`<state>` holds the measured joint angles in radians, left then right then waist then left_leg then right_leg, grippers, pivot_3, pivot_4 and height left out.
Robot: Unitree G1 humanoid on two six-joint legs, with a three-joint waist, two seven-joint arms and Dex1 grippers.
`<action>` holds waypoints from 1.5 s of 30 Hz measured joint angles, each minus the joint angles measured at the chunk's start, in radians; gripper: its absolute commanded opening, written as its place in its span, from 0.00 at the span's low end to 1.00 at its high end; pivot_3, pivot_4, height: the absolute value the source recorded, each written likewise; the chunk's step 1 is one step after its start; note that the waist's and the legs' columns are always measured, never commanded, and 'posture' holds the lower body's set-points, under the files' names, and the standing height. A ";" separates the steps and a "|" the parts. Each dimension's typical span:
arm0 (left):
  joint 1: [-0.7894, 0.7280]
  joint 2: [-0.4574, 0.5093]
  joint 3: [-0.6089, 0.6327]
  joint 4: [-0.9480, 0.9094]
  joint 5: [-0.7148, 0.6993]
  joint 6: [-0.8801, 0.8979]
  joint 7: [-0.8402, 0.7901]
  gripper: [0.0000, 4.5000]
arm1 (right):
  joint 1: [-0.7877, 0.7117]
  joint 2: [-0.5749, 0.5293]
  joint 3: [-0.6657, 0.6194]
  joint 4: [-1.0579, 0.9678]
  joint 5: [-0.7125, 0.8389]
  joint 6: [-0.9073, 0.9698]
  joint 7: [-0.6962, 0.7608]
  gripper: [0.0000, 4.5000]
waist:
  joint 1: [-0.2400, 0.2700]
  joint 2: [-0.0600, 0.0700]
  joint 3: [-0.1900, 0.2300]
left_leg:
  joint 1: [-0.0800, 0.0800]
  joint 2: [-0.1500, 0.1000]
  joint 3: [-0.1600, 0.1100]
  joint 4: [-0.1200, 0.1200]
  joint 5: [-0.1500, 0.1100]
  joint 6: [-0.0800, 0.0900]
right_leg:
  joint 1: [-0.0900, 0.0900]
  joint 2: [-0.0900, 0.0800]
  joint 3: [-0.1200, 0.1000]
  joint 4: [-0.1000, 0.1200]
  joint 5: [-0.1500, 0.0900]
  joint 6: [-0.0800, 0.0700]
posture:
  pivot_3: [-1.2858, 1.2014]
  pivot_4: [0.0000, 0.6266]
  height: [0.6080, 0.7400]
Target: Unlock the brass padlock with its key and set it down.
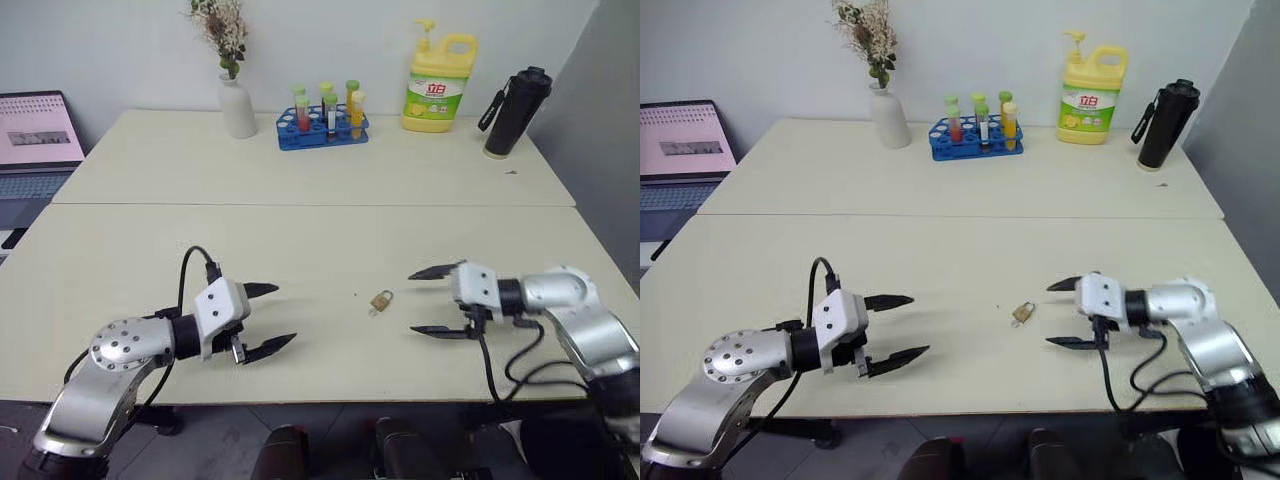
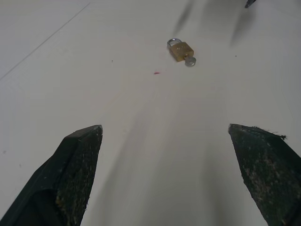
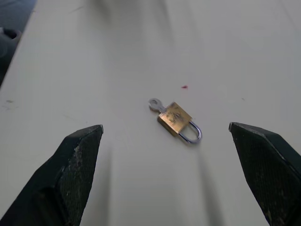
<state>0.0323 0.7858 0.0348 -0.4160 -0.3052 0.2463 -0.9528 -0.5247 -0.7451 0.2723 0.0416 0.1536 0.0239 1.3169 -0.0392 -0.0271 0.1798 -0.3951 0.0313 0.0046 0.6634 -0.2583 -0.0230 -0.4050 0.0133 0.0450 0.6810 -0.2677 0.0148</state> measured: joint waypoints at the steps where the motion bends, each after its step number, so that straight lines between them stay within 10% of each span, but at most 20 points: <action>1: 0.010 0.000 -0.014 -0.004 0.010 -0.004 -0.001 1.00 | -0.087 0.033 0.042 0.076 -0.027 -0.029 0.044 1.00 | -0.005 0.000 0.000 | 0.000 0.000 0.000 -0.001 0.000 0.000 | 0.000 0.000 0.000 0.000 0.001 -0.003 | 0.52 0.24 1.00; 12: 0.052 -0.008 -0.030 -0.092 0.012 0.030 0.032 1.00 | -0.467 0.267 0.266 0.682 -0.215 -0.304 0.204 1.00 | 0.011 0.001 0.001 | -0.003 -0.001 -0.004 -0.001 0.000 0.000 | -0.001 -0.004 -0.002 0.000 0.001 -0.009 | 0.52 0.24 1.00; 24: 0.075 -0.005 -0.028 -0.138 0.010 0.074 0.049 1.00 | -0.499 0.266 0.361 0.768 -0.210 -0.429 0.209 1.00 | 0.010 0.001 0.001 | -0.002 -0.001 -0.005 -0.001 0.000 0.000 | -0.001 -0.004 -0.003 0.001 0.001 -0.009 | 0.52 0.24 1.00; 36: 0.052 -0.003 -0.027 -0.138 0.007 0.077 0.046 1.00 | -0.500 0.282 0.364 0.802 -0.229 -0.518 0.213 0.19 | 0.007 0.001 0.001 | 0.001 0.000 -0.004 -0.001 0.000 0.000 | 0.001 -0.004 -0.003 0.002 0.001 -0.009 | 0.52 0.24 1.00; 45: 0.044 -0.003 -0.029 -0.136 0.015 0.076 0.048 1.00 | -0.475 0.274 0.308 0.775 -0.239 -0.442 0.199 0.19 | 0.008 0.001 0.001 | 0.001 0.000 -0.003 -0.001 0.000 0.000 | 0.001 -0.004 -0.003 0.003 0.001 -0.009 | 0.52 0.24 1.00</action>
<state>0.0760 0.7823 0.0057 -0.5523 -0.2901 0.3218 -0.9053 -0.9993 -0.4712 0.5806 0.8171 -0.0857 -0.4180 1.5155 -0.0308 -0.0259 0.1804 -0.3938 0.0314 0.0012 0.6626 -0.2582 -0.0232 -0.4040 0.0094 0.0424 0.6840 -0.2664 0.0054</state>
